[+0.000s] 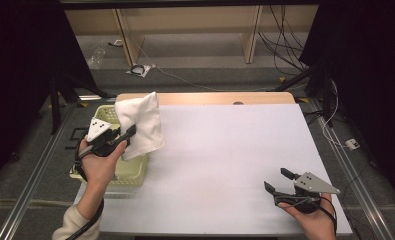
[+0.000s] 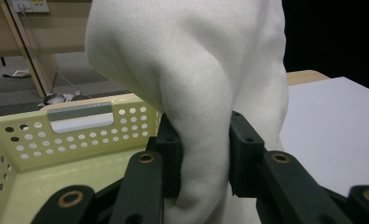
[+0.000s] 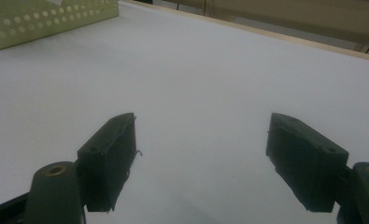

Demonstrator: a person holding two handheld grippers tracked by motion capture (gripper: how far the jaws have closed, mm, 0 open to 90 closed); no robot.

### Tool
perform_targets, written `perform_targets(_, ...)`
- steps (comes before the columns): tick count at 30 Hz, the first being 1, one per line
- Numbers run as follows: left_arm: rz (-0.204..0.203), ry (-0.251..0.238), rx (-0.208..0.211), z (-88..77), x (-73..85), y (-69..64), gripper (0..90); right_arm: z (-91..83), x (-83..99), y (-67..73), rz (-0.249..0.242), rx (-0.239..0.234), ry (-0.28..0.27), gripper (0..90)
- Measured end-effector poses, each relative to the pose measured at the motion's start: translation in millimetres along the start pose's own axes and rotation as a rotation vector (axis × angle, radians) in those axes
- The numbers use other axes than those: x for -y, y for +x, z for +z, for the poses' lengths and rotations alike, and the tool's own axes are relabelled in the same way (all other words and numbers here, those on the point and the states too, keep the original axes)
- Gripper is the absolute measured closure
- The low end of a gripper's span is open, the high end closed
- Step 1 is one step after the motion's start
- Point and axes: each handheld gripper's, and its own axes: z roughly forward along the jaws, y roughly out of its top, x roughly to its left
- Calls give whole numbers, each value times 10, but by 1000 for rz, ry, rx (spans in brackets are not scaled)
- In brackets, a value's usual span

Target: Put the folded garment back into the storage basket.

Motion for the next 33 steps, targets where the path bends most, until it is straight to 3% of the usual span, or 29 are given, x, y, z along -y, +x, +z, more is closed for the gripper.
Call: perform_targets(33,-11,19,-21,4,13,144,695,3,2,1,-2,0,0,252)
